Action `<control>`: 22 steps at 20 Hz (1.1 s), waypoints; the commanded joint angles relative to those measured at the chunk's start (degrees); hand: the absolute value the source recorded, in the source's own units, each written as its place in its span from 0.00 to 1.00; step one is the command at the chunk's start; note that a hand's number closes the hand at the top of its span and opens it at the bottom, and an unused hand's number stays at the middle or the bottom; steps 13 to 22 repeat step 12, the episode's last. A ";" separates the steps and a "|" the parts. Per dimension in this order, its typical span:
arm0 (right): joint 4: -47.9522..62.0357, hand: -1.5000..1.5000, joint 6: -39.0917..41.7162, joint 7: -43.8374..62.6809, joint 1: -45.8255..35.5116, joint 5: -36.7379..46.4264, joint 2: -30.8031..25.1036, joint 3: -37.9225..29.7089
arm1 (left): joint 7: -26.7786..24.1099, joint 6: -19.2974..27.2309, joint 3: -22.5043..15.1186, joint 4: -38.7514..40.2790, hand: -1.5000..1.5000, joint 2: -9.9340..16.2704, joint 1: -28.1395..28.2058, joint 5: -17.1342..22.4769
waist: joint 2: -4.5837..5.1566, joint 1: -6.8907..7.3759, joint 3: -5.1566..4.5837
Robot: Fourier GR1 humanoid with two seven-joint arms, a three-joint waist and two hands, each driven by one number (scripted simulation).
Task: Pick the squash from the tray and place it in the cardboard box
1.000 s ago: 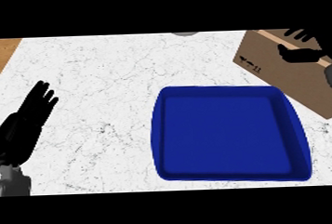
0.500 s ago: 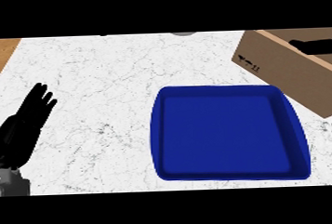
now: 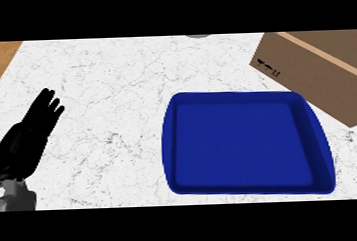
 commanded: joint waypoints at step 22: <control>4.75 0.00 12.69 -10.57 8.23 -3.25 -11.40 -0.54 | -0.11 -0.73 -0.42 -0.04 0.50 -0.73 0.74 0.64 | 0.23 0.57 0.10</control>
